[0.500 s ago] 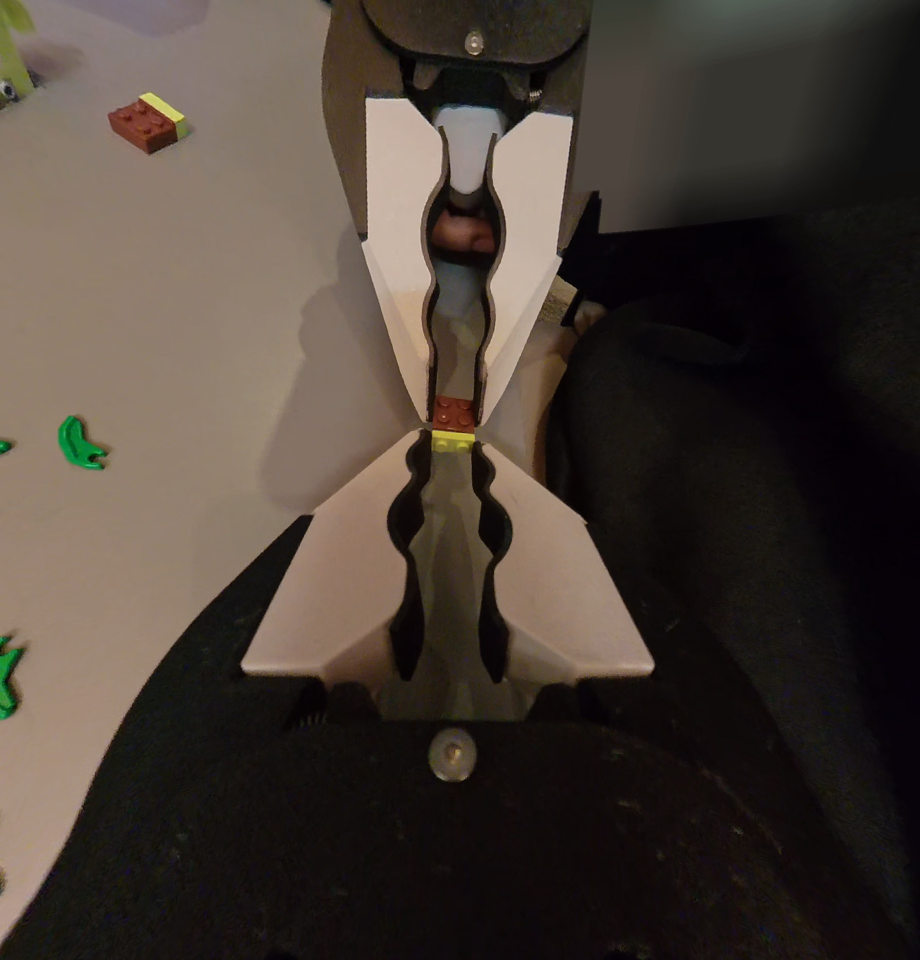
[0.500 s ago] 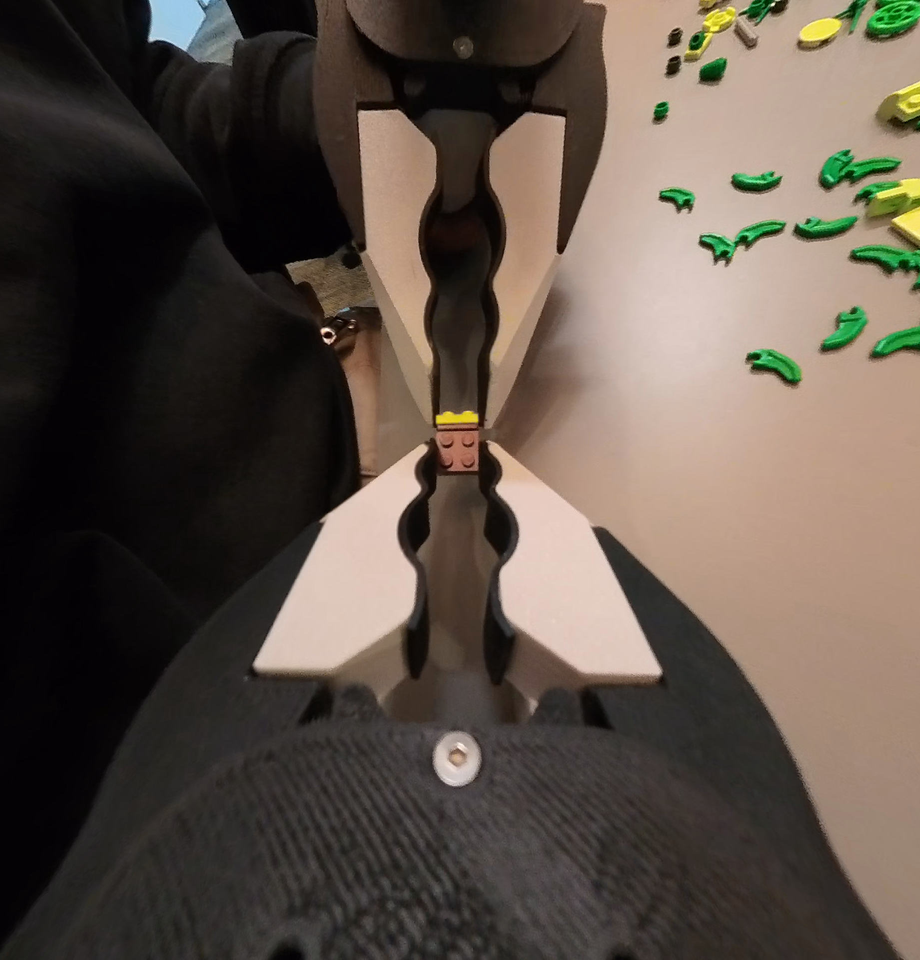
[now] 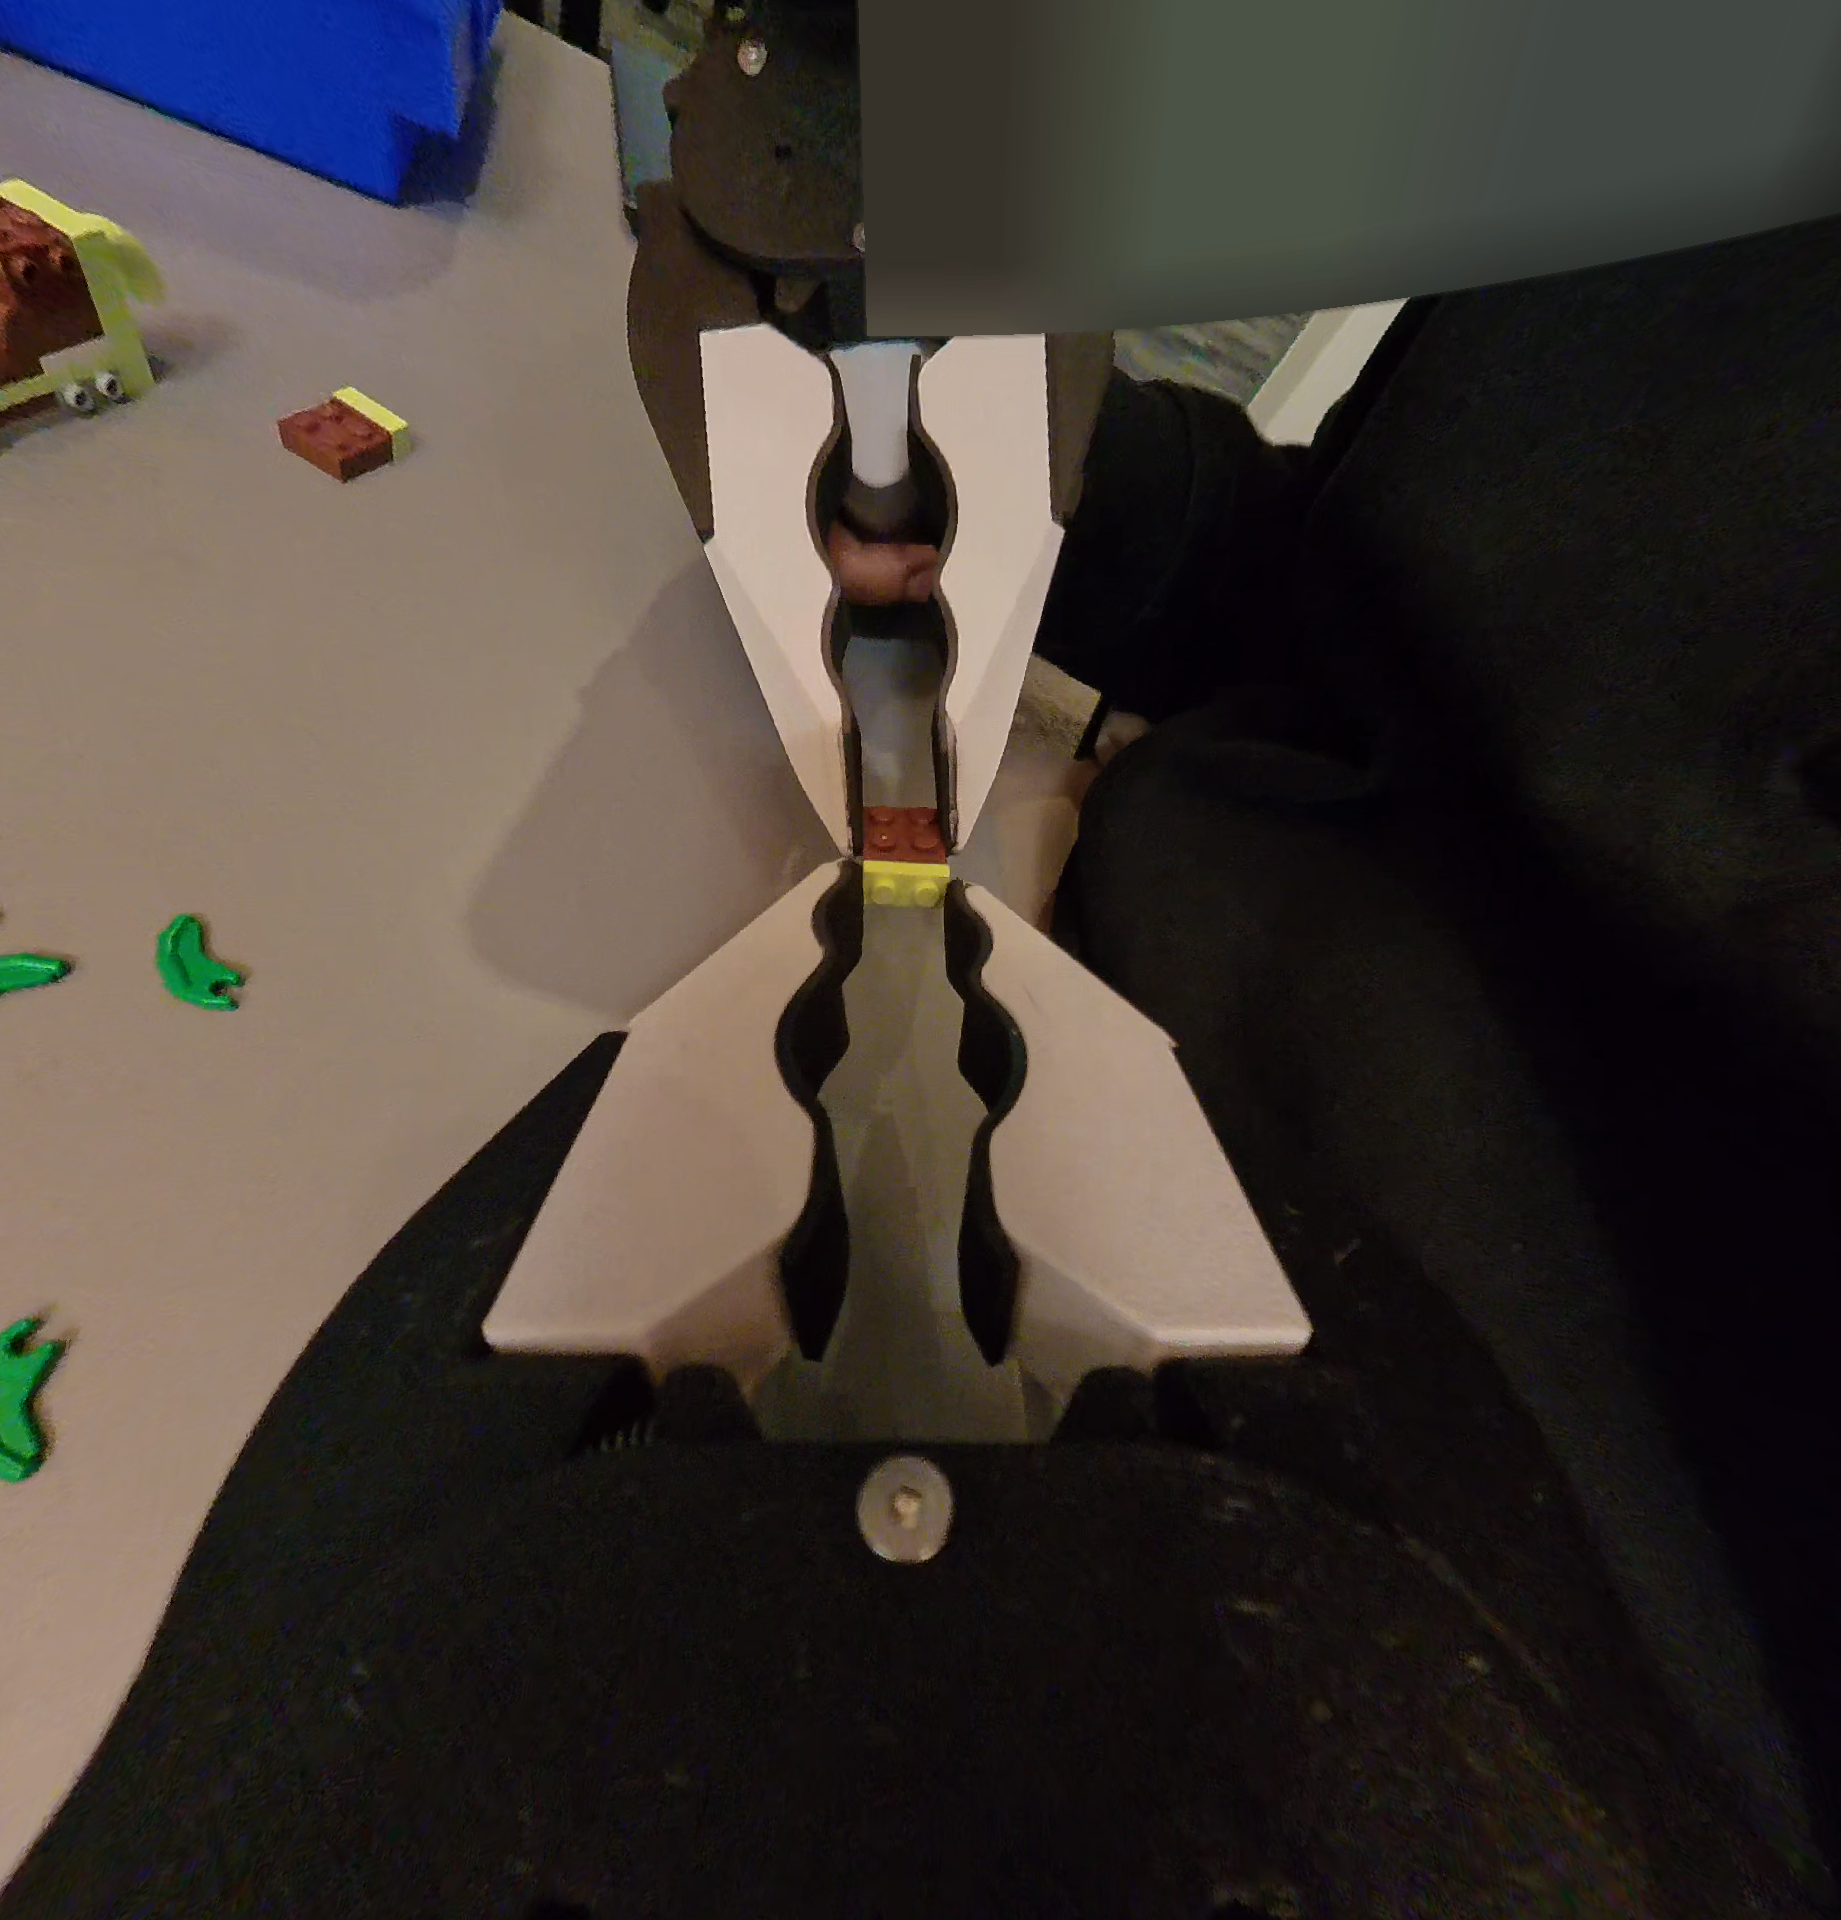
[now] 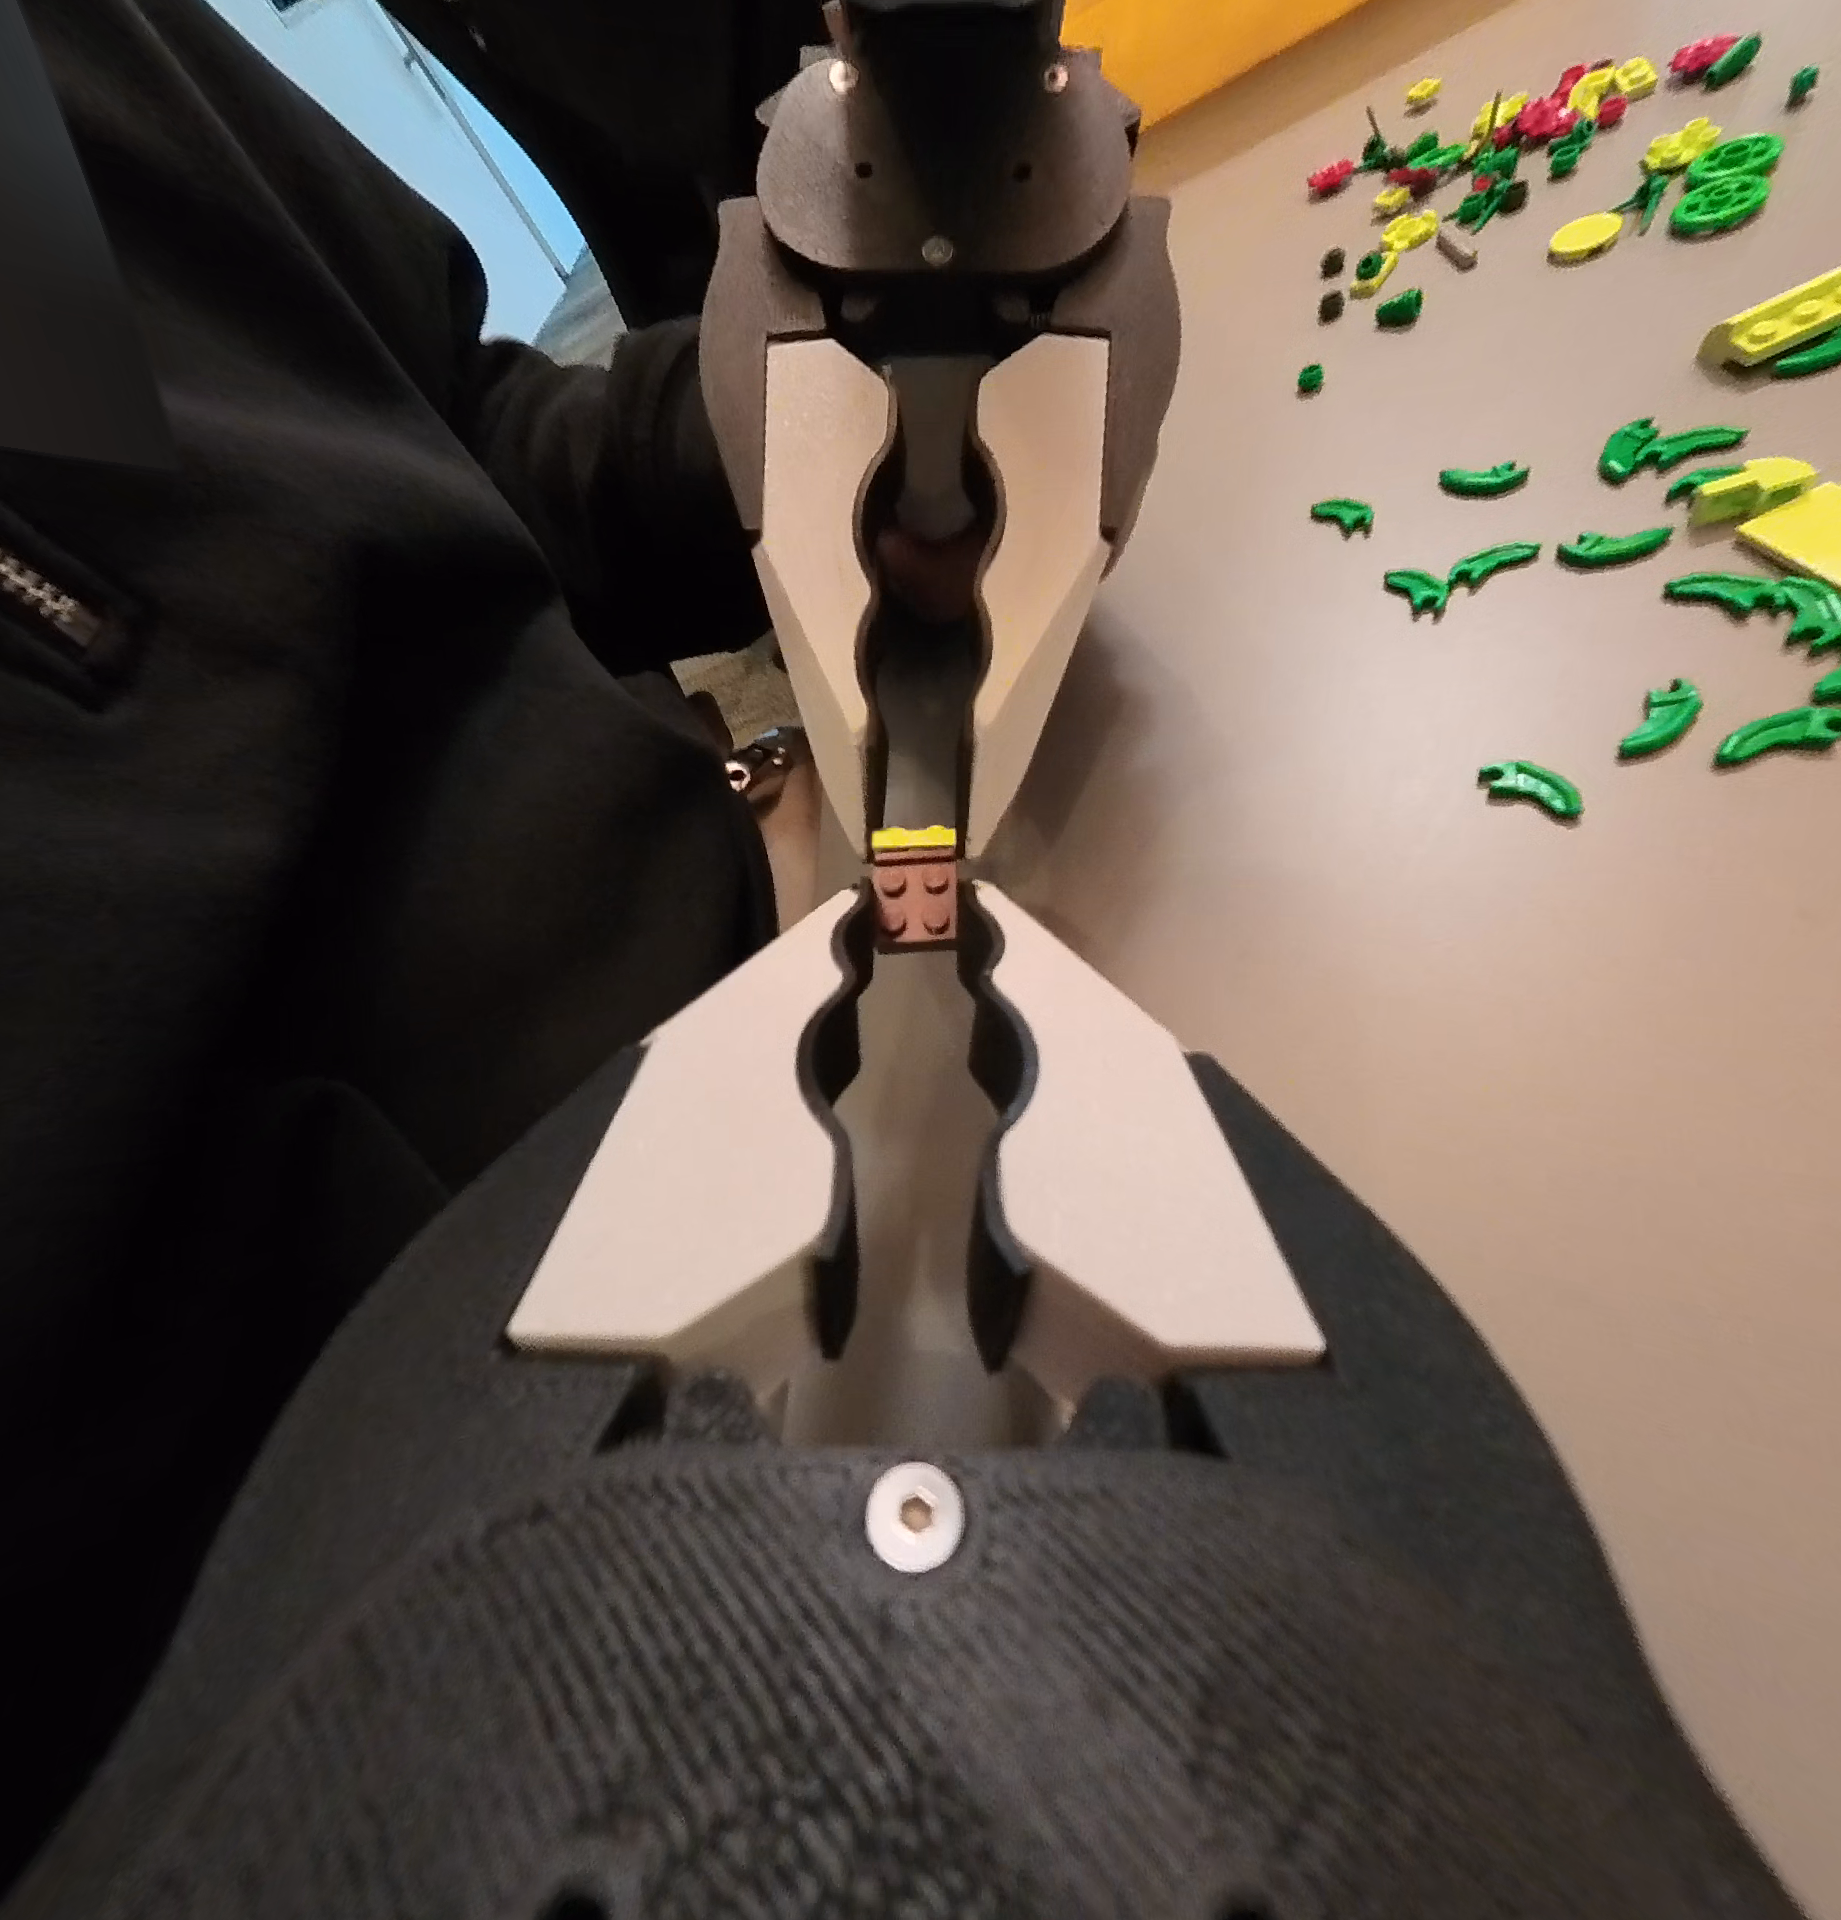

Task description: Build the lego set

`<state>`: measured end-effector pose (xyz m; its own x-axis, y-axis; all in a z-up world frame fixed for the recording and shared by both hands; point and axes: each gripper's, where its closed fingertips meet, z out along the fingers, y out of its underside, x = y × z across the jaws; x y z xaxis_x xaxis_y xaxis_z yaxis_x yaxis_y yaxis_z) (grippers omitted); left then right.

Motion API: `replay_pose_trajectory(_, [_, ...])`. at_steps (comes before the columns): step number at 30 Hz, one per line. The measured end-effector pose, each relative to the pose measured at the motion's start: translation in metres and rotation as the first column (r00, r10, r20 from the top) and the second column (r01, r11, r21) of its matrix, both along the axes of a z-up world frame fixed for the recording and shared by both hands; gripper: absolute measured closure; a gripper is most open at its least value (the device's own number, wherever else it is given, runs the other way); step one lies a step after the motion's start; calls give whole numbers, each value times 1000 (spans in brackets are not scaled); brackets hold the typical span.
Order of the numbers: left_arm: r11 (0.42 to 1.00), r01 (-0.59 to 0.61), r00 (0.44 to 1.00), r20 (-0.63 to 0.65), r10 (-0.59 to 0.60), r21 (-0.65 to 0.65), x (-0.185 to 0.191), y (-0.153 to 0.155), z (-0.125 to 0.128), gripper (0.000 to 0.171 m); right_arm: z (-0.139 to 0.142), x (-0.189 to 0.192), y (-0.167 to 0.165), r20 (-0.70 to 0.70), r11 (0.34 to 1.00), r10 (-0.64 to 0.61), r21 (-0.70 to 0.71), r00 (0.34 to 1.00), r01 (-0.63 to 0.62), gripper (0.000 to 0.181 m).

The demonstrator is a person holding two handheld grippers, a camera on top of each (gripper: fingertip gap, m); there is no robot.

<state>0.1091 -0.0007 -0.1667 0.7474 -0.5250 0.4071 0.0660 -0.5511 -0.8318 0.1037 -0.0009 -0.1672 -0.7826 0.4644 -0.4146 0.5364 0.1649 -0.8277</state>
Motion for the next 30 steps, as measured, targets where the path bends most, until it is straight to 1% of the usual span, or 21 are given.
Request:
replay_pose_trajectory(3, [999, -9, 999, 49, 7, 37, -1, 1, 8, 159, 7, -1, 1, -5, 998, -6, -55, 1000, 5, 168])
replay_pose_trajectory(9, [999, -15, 999, 49, 13, 43, -2, 2, 9, 158, 9, -2, 2, 4, 997, -12, -71, 1000, 12, 168])
replay_pose_trajectory(20, [1000, -14, 999, 42, 14, 0, -2, 2, 3, 159, 2, -3, 1, 20, 999, -12, -33, 1000, 13, 169])
replay_pose_trajectory(25, [999, -14, 1000, 22, 15, -38, -2, 2, -3, 159, -4, -3, 0, 28, 1000, -11, 9, 1000, 10, 168])
replay_pose_trajectory(30, [999, -12, 1000, 23, 13, -46, -1, 2, -4, 159, -4, -2, 0, 32, 1000, -7, 11, 999, 7, 169])
